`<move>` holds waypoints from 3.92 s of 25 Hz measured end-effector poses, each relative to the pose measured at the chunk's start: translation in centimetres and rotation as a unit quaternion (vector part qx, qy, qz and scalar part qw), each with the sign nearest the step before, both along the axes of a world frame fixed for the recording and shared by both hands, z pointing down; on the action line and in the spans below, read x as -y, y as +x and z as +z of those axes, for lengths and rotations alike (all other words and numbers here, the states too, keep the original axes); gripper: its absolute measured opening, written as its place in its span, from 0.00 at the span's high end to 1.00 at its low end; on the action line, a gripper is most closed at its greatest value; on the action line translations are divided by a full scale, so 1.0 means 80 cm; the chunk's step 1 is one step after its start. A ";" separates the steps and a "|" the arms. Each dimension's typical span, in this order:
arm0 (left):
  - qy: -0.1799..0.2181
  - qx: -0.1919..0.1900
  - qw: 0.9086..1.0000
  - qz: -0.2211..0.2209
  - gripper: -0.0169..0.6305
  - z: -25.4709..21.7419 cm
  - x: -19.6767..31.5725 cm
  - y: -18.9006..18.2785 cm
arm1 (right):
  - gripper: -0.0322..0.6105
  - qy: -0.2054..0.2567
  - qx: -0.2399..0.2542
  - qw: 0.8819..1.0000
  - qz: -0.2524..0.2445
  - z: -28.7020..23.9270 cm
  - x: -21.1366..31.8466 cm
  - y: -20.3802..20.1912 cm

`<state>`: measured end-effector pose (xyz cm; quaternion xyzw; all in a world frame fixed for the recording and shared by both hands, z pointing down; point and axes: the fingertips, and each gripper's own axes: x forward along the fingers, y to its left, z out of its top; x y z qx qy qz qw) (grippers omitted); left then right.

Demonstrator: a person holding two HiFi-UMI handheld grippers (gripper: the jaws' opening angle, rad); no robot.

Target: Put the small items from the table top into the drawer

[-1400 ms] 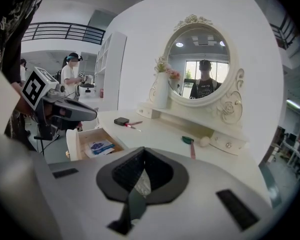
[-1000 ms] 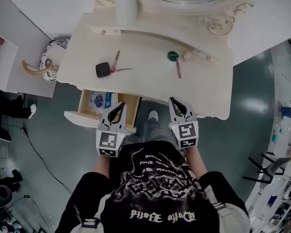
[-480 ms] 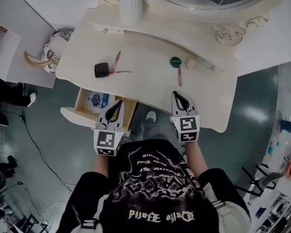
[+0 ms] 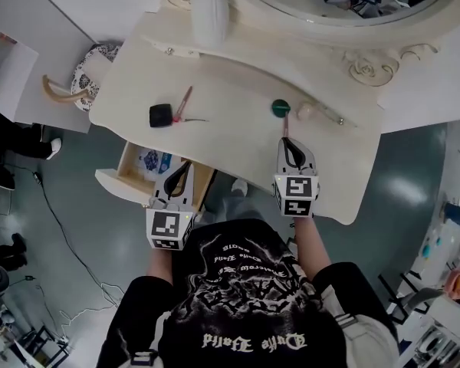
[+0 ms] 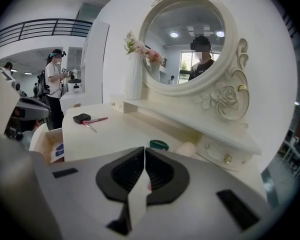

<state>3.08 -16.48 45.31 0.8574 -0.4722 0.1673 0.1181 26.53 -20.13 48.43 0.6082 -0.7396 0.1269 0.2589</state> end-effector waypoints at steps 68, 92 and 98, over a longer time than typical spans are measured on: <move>-0.002 0.018 0.992 -0.123 0.95 0.002 -0.019 -0.051 | 0.87 -0.148 0.029 0.989 -0.006 0.077 0.043 0.035; 0.001 -0.012 0.991 -0.132 0.95 0.007 -0.042 -0.124 | 0.87 -0.109 0.003 0.993 -0.048 0.036 -0.002 -0.051; 0.001 -0.017 0.993 -0.121 0.95 0.009 -0.044 -0.134 | 0.87 -0.102 0.009 0.992 -0.070 0.028 -0.018 -0.088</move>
